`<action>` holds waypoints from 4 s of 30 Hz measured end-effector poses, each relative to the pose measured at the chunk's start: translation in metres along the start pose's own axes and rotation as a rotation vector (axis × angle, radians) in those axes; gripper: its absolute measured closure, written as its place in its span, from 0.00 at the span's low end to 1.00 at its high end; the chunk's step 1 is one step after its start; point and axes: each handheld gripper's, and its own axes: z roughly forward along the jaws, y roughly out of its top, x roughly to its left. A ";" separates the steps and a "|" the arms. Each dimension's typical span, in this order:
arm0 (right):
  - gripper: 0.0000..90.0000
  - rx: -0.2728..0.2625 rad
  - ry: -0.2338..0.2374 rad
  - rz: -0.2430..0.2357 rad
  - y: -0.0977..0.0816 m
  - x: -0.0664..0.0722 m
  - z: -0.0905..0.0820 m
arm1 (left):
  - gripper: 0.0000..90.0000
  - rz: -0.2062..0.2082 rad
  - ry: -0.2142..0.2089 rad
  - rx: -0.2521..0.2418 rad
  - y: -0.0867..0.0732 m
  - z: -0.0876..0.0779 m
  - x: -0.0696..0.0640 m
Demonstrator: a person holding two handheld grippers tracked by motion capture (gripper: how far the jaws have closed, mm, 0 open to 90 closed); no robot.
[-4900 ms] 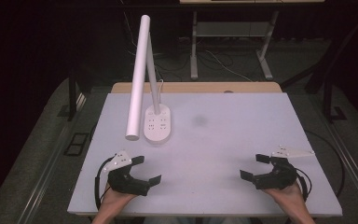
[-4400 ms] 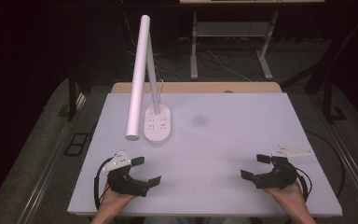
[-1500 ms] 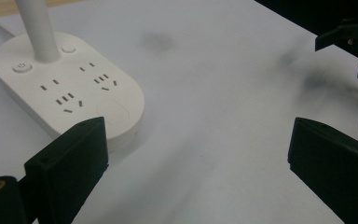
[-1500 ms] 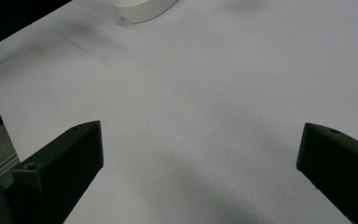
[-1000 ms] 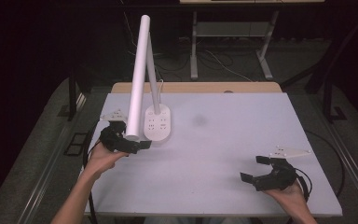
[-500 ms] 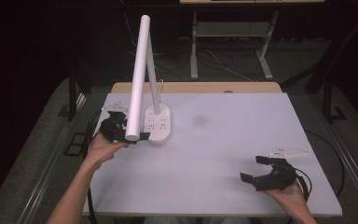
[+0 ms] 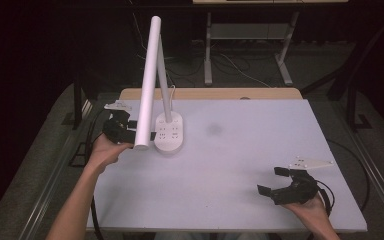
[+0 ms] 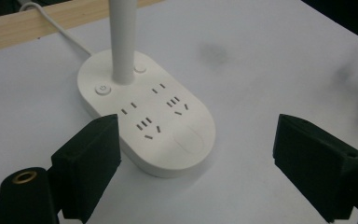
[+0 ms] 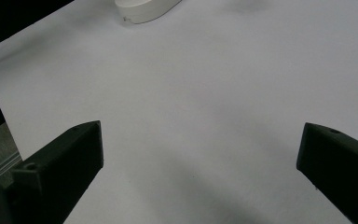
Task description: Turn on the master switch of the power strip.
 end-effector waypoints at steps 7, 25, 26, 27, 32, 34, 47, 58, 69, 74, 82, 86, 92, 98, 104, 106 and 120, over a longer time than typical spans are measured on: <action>0.00 0.003 0.003 -0.003 0.000 0.000 0.000 | 0.16 -0.024 0.013 0.007 0.007 0.000 0.010; 0.00 0.005 0.003 0.001 -0.001 0.000 0.001 | 0.22 -0.064 0.067 0.027 0.024 0.015 0.033; 0.00 0.005 0.003 0.001 -0.001 0.000 0.001 | 0.23 -0.060 0.068 0.026 0.025 0.016 0.036; 0.00 0.005 0.003 0.001 -0.001 0.000 0.001 | 0.23 -0.070 0.068 0.023 0.026 0.017 0.037; 0.00 0.007 0.002 0.001 -0.001 0.000 0.001 | 0.30 -0.103 0.079 0.006 0.028 0.023 0.042; 0.00 0.007 0.002 0.000 -0.001 0.000 0.001 | 0.32 -0.110 0.080 -0.002 0.029 0.025 0.044; 0.00 0.010 0.001 -0.007 -0.001 -0.001 0.002 | 0.46 -0.198 0.078 -0.066 0.024 0.043 0.060; 0.00 0.012 0.000 -0.010 -0.002 -0.001 0.002 | 0.60 -0.282 0.085 -0.122 0.019 0.052 0.073; 0.00 0.021 0.002 -0.009 -0.002 -0.001 0.002 | 0.79 -0.342 0.082 -0.136 0.011 0.067 0.080; 0.00 0.021 0.000 -0.012 -0.002 -0.001 0.003 | 0.86 -0.351 0.078 -0.130 0.010 0.074 0.079; 0.00 0.025 0.001 -0.013 -0.002 -0.001 0.003 | 0.97 -0.347 0.087 -0.120 0.009 0.083 0.078; 0.00 0.023 0.000 -0.014 -0.002 -0.001 0.003 | 0.99 -0.336 0.105 -0.111 0.009 0.087 0.077; 0.00 0.028 0.002 -0.014 -0.002 -0.001 0.003 | 1.00 -0.331 0.119 -0.096 0.008 0.095 0.075; 0.00 0.030 0.002 -0.015 -0.002 -0.001 0.003 | 1.00 -0.314 0.122 -0.069 0.006 0.103 0.073; 0.00 0.034 0.004 -0.017 -0.003 -0.001 0.004 | 1.00 -0.311 0.119 -0.060 0.004 0.109 0.071; 0.00 0.035 0.005 -0.019 -0.003 -0.001 0.004 | 1.00 -0.313 0.120 -0.058 0.004 0.110 0.071; 0.00 0.043 0.006 -0.021 -0.003 -0.001 0.006 | 1.00 -0.290 0.149 -0.043 0.003 0.118 0.066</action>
